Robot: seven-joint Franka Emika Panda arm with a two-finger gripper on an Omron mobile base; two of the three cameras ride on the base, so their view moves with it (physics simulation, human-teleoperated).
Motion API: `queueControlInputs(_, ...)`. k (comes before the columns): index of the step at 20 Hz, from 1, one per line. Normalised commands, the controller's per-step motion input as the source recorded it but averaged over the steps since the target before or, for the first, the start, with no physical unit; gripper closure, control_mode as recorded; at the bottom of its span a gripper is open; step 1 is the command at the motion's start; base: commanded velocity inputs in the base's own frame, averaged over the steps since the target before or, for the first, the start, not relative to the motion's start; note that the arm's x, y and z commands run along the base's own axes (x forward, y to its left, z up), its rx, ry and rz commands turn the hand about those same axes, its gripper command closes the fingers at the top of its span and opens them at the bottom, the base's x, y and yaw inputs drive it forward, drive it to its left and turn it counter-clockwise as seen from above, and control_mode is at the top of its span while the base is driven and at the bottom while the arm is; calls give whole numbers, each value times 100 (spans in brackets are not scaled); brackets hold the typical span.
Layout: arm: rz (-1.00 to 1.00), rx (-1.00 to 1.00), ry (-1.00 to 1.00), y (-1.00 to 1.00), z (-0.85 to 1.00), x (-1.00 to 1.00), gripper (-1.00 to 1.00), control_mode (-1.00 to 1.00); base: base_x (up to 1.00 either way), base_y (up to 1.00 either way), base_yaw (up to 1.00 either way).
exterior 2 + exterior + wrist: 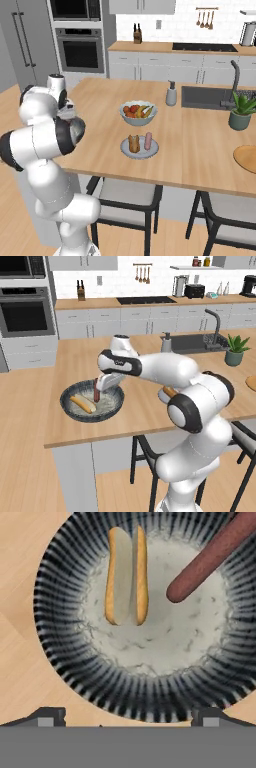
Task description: Place one bun and one sausage from the bowl on each plate.
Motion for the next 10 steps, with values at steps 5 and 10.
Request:
queueControlInputs(5,0,0,0,60,-32,0,-100,-100,0,0,0)
queueControlInputs(10,0,0,0,52,-15,10,-100,-100,0,0,0)
